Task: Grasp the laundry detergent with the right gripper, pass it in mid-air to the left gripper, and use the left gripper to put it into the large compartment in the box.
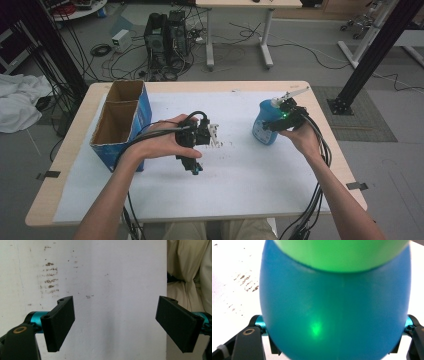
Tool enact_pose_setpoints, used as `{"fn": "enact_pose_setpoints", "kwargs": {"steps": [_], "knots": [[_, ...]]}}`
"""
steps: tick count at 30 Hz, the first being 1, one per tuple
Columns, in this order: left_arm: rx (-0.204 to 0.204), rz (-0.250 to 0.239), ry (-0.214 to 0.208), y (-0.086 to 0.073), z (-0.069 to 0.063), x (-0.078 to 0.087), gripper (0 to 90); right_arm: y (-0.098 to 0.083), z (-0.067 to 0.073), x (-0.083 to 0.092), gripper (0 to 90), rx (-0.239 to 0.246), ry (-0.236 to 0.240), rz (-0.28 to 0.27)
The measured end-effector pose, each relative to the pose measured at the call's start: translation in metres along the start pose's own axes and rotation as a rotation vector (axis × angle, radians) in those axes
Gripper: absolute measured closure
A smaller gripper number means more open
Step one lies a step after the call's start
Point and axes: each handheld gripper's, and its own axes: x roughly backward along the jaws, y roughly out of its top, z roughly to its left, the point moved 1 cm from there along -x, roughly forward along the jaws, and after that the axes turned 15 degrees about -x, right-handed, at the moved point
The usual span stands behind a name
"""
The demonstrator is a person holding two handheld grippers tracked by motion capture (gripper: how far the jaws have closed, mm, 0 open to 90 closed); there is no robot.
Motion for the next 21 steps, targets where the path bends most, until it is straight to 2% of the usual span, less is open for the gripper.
{"fn": "enact_pose_setpoints", "kwargs": {"steps": [2, 3, 5, 11, 18, 21], "knots": [[0.002, -0.004, -0.001, -0.0005, -0.0003, -0.0001, 15.8, -0.0005, 0.0000, -0.0007, 23.0, -0.001, -0.007, 0.012], [0.001, -0.004, -0.001, -0.0005, -0.0002, -0.0002, 15.8, 0.0000, 0.0001, 0.0001, 23.1, -0.002, -0.005, -0.002], [0.003, -0.003, 0.001, 0.0002, -0.0002, -0.0002, 15.8, -0.0005, 0.0000, -0.0001, 24.0, 0.002, -0.001, 0.008], [0.003, -0.003, 0.001, 0.0004, -0.0002, -0.0002, 15.8, 0.0003, 0.0006, -0.0001, 26.8, 0.000, -0.001, -0.012], [0.006, -0.006, -0.002, -0.0013, -0.0001, -0.0007, 15.8, 0.0003, 0.0020, -0.0005, 29.7, 0.000, 0.000, -0.010], [0.001, -0.002, -0.001, -0.0014, -0.0001, -0.0006, 15.8, 0.0004, 0.0024, -0.0004, 34.0, 0.000, 0.005, -0.013]]}}
